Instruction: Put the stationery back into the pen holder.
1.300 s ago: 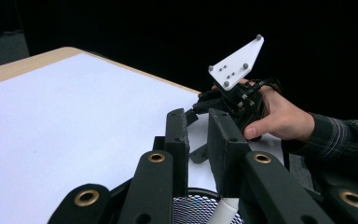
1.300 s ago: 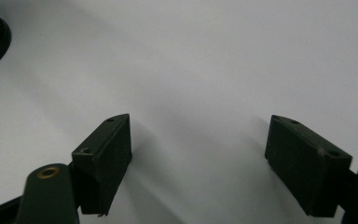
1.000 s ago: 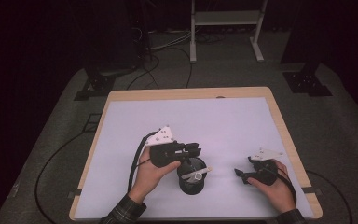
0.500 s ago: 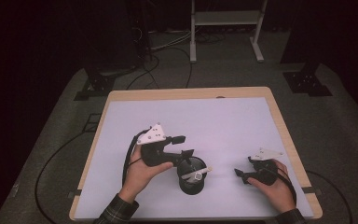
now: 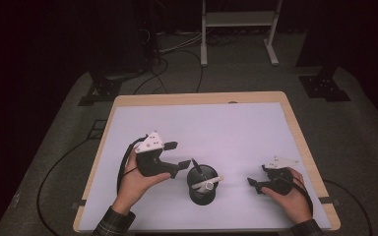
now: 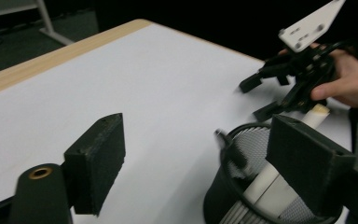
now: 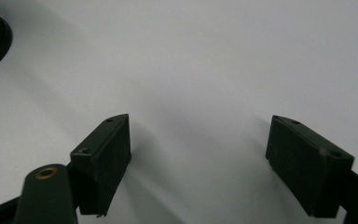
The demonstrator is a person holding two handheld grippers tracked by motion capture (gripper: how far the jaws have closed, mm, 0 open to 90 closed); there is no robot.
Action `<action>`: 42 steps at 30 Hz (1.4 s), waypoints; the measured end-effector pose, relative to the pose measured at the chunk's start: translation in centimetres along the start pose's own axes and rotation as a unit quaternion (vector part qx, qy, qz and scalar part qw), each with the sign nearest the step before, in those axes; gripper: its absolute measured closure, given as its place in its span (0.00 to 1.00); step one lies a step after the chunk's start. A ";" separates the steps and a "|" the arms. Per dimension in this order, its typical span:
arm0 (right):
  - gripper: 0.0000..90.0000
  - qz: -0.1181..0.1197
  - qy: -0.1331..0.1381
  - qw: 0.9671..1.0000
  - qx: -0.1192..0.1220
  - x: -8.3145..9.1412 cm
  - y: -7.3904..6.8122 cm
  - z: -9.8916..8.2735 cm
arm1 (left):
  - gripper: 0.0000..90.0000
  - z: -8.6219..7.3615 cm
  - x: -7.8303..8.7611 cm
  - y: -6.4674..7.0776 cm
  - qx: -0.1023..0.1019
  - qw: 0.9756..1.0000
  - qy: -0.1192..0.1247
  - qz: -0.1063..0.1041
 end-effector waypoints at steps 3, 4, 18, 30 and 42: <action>0.23 0.000 0.000 1.000 0.000 0.0 0.0 0.0 | 0.17 -1.0 0.6 -0.7 0.003 1.000 -0.011 0.017; 0.23 0.000 0.000 1.000 0.000 0.0 0.0 0.0 | 0.16 -1.0 0.6 -0.7 0.003 1.000 -0.011 0.017; 0.23 0.000 0.000 1.000 0.001 0.0 0.0 0.0 | 0.10 -4.4 2.9 -2.9 0.023 0.996 -0.051 0.072; 0.23 -0.001 0.000 1.000 0.001 0.0 0.0 0.0 | 0.08 -7.8 3.9 -3.8 0.031 0.991 -0.089 0.100; 0.23 0.000 0.000 1.000 0.000 0.0 0.0 0.0 | 0.08 -11.1 4.9 -4.5 0.047 0.983 -0.123 0.125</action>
Point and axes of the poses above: each handheld gripper's, and its own axes: x roughly backward along the jaws, z roughly out of its top, y roughly to its right, the point moved 8 cm from there along -x, roughly forward along the jaws, and after that the axes turned 4 degrees about -y, right-handed, at the moved point
